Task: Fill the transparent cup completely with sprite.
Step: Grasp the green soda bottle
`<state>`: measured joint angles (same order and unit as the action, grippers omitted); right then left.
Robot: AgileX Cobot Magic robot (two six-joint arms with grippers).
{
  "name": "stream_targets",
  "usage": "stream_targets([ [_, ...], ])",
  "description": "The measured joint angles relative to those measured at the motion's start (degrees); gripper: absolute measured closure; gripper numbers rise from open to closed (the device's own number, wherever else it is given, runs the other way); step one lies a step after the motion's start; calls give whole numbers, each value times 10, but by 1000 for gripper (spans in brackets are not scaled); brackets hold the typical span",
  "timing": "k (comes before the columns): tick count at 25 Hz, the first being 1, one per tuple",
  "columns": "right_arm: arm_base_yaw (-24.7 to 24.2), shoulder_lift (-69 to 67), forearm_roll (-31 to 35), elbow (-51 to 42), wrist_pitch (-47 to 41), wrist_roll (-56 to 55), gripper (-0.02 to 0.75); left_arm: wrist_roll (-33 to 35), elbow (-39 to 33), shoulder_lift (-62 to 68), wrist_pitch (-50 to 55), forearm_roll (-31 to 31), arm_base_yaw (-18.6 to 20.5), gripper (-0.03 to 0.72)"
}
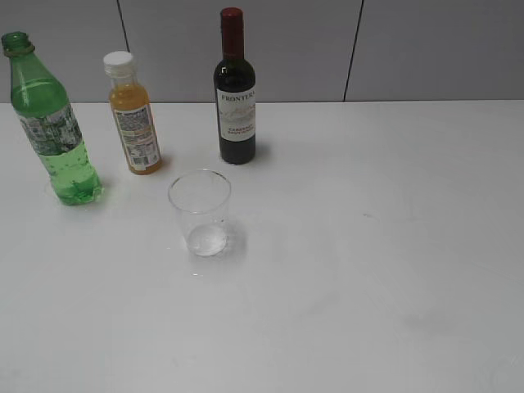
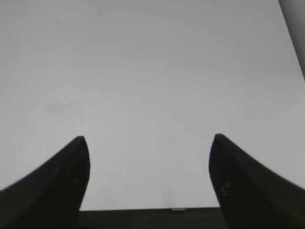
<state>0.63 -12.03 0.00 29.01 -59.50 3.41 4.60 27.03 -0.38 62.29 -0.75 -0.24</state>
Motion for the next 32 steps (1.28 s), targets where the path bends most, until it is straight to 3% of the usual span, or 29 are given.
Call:
stream_targets([
  [22, 0, 123, 0, -1, -2, 1, 146, 0, 2, 0, -5, 0, 0, 146],
  [27, 0, 123, 0, -1, -2, 1, 146, 1, 11, 0, -67, -3, 0, 141],
  [32, 0, 123, 0, -1, -2, 1, 147, 1, 13, 42, -168, -4, 0, 73],
])
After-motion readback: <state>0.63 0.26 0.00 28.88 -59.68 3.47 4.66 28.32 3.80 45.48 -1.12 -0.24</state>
